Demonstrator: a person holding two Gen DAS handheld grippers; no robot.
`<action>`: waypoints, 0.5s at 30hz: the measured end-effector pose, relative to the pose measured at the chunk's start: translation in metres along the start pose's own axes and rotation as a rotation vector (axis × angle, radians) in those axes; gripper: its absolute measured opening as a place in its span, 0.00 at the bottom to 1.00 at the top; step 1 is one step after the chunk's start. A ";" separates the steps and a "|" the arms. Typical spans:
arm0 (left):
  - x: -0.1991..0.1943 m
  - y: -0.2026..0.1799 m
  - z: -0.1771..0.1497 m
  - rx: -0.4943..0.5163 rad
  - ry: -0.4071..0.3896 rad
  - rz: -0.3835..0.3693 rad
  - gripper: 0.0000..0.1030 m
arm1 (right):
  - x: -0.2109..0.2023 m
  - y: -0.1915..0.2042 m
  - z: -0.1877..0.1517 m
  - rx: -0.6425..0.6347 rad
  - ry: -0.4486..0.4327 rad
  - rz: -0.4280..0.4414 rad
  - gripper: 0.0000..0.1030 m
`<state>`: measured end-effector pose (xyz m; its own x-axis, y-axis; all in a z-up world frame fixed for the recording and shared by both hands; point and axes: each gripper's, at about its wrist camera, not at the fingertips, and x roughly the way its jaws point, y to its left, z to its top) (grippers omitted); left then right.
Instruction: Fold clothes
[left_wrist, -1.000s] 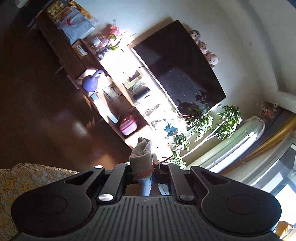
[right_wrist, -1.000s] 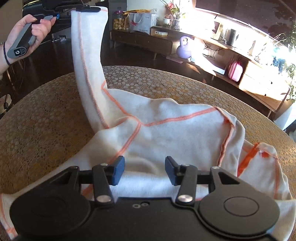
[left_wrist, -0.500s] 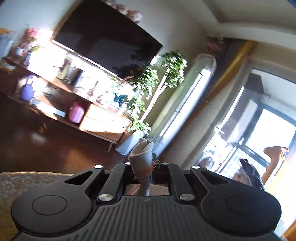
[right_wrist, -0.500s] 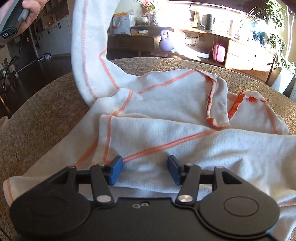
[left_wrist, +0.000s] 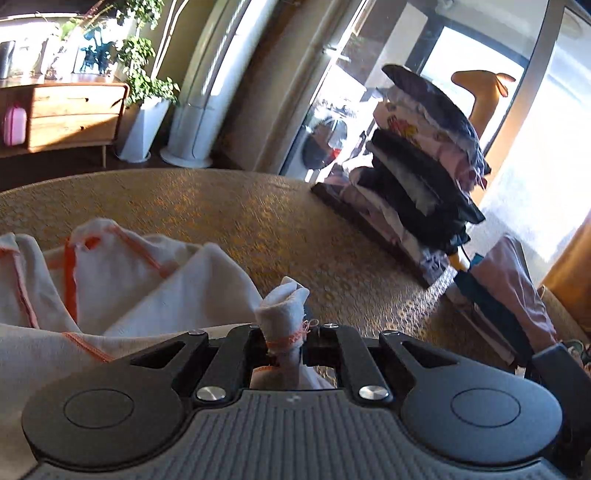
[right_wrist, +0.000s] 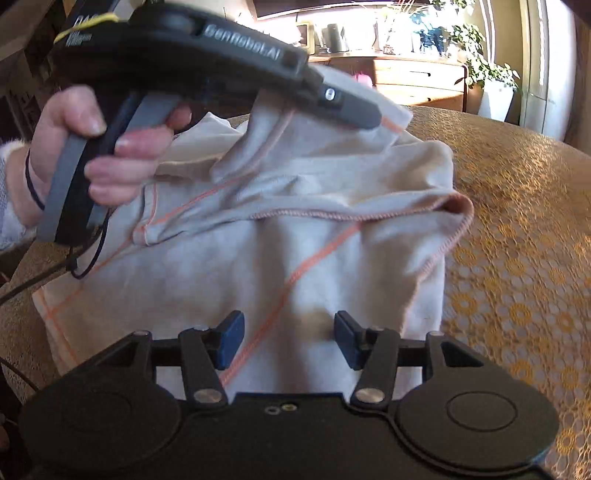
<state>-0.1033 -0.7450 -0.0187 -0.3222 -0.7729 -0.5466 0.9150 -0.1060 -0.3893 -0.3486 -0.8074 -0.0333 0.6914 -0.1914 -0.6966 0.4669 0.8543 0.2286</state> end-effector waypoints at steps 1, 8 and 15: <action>0.004 -0.004 -0.009 0.018 0.028 -0.012 0.06 | -0.005 -0.006 -0.008 0.014 -0.001 -0.003 1.00; 0.010 -0.010 -0.050 0.086 0.131 0.004 0.06 | -0.019 -0.017 -0.022 0.002 -0.047 0.066 1.00; -0.008 -0.018 -0.069 0.186 0.133 0.037 0.19 | -0.034 -0.019 -0.027 -0.001 -0.057 0.085 1.00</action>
